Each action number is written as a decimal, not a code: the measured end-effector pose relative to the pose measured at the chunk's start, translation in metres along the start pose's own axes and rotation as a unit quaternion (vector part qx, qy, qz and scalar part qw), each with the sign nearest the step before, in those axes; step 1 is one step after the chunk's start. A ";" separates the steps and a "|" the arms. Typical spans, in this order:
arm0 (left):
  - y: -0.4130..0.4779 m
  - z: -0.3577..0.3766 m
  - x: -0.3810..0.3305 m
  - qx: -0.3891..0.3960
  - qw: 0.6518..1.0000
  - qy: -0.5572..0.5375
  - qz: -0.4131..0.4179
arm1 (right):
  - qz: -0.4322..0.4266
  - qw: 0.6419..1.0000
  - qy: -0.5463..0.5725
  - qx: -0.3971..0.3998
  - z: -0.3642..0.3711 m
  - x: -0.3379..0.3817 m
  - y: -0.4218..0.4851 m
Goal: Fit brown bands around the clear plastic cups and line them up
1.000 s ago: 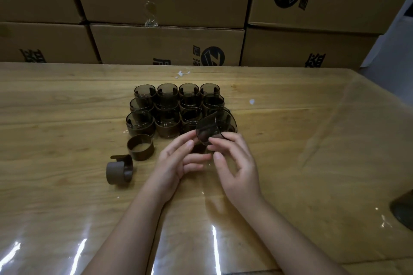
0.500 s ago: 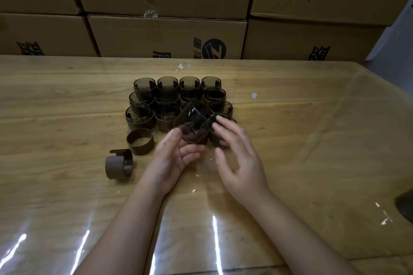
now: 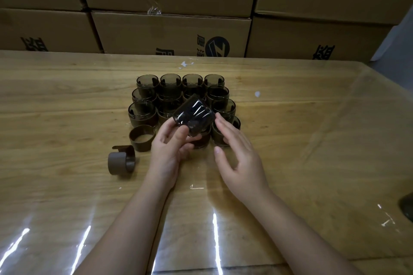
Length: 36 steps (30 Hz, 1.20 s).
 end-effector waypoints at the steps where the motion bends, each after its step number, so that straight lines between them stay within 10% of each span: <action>1: 0.000 -0.001 0.000 -0.010 1.000 0.010 0.005 | -0.007 1.000 -0.007 -0.002 0.000 0.001 0.000; 15: -0.005 0.006 0.004 0.049 0.989 0.139 -0.003 | 0.028 0.999 -0.002 -0.027 -0.013 0.000 0.002; 26: -0.006 0.010 0.003 0.115 0.992 0.039 -0.041 | 0.119 0.988 0.101 -0.010 -0.010 -0.008 0.002; 36: -0.001 -0.001 -0.001 0.058 0.996 -0.065 -0.034 | 0.024 0.999 0.018 0.045 -0.003 0.008 0.002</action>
Point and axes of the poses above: each hand's wrist, its own y-axis towards the middle knuckle, its own z-axis out of the palm, x = y × z, the point moved 5 cm from there along y, towards the middle knuckle, and after that the axes turned 9 degrees about -z, right-handed, at the moved point
